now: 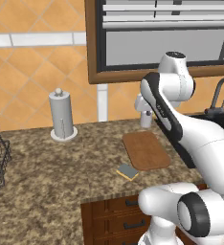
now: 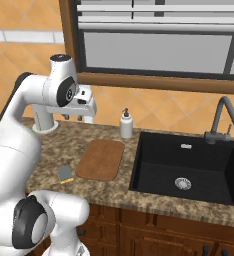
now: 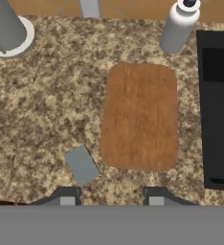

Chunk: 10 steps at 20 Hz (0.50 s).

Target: Pick up the sponge from the counter and clean the cutting board by briefly scrubbing or pressing down on the cutting board. Once finished, release the sponge.

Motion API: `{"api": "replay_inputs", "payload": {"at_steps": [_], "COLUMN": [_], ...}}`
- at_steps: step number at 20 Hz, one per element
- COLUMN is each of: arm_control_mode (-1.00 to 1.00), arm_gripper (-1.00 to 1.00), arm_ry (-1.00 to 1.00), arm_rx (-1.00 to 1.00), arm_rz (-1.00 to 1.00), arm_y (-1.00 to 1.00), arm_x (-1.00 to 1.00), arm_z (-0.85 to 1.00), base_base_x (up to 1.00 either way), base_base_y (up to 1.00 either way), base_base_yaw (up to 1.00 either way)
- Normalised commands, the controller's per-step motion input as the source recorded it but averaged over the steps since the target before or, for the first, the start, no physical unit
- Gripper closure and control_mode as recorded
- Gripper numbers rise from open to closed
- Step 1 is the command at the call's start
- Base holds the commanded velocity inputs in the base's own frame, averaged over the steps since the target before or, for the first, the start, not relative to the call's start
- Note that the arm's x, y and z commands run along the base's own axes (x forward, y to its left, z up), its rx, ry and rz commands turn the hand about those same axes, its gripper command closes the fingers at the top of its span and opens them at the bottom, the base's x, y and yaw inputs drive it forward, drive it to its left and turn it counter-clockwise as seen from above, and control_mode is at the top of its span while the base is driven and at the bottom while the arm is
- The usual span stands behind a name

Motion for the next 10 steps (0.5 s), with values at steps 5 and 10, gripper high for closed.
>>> {"api": "replay_inputs", "payload": {"at_steps": [5, 10], "arm_control_mode": [-1.00, -1.00], "arm_gripper": [-1.00, -1.00], "arm_ry": [-0.01, -0.01], "arm_rx": [0.00, 0.00], "arm_rz": [0.07, 0.09], "arm_y": [0.04, 0.14], "arm_x": [-0.61, -0.74], "arm_z": [0.00, -0.06], "base_base_x": [0.00, 0.00], "base_base_y": [0.00, 0.00], "base_base_yaw": [0.00, 0.00]}}
